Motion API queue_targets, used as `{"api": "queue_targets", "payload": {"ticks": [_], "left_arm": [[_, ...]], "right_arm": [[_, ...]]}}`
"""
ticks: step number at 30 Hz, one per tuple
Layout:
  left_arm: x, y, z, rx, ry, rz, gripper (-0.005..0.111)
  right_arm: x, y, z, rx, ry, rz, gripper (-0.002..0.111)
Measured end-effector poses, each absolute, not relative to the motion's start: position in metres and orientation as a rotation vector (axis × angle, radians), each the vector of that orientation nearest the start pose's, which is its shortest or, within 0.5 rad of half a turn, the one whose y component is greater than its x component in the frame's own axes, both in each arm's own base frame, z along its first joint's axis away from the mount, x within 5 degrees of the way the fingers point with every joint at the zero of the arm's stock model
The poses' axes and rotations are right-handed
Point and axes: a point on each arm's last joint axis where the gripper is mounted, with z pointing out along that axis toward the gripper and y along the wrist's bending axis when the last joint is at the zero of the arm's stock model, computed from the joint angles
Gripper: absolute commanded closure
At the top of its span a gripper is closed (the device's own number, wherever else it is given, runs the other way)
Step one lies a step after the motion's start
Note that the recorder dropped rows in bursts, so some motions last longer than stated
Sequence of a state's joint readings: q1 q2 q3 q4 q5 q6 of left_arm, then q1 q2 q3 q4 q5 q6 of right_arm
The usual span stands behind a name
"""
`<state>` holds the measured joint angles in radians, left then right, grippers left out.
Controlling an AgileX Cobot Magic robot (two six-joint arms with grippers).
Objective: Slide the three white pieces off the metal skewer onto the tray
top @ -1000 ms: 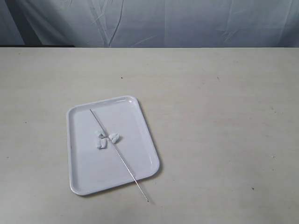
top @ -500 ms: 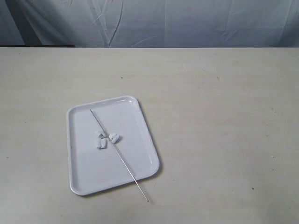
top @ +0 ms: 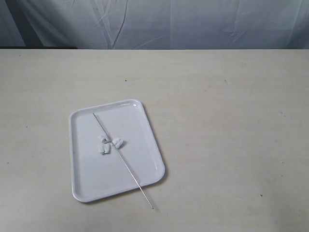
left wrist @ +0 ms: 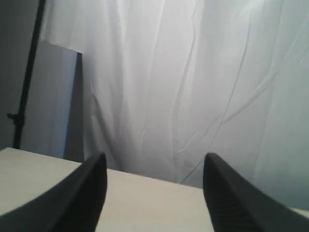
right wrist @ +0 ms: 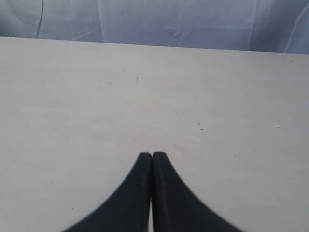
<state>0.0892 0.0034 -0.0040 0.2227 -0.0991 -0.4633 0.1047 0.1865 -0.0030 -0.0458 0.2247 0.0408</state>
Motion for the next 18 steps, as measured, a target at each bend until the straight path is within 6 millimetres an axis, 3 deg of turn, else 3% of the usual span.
{"api": "queue_targets", "payload": {"ticks": [2, 7, 18], "left_arm": [[0.056, 0.005, 0.215, -0.183, 1.462, -0.058, 0.051], [0.056, 0.002, 0.192, -0.171, 1.720, -0.066, 0.051], [0.055, 0.002, 0.190, -0.058, 1.744, 0.038, 0.051]], "right_arm": [[0.065, 0.006, 0.183, -0.087, 1.869, 0.064, 0.109], [0.059, 0.004, 0.185, -0.005, 1.821, 0.092, 0.109], [0.055, -0.002, 0.188, 0.115, 1.762, 0.045, 0.109]]}}
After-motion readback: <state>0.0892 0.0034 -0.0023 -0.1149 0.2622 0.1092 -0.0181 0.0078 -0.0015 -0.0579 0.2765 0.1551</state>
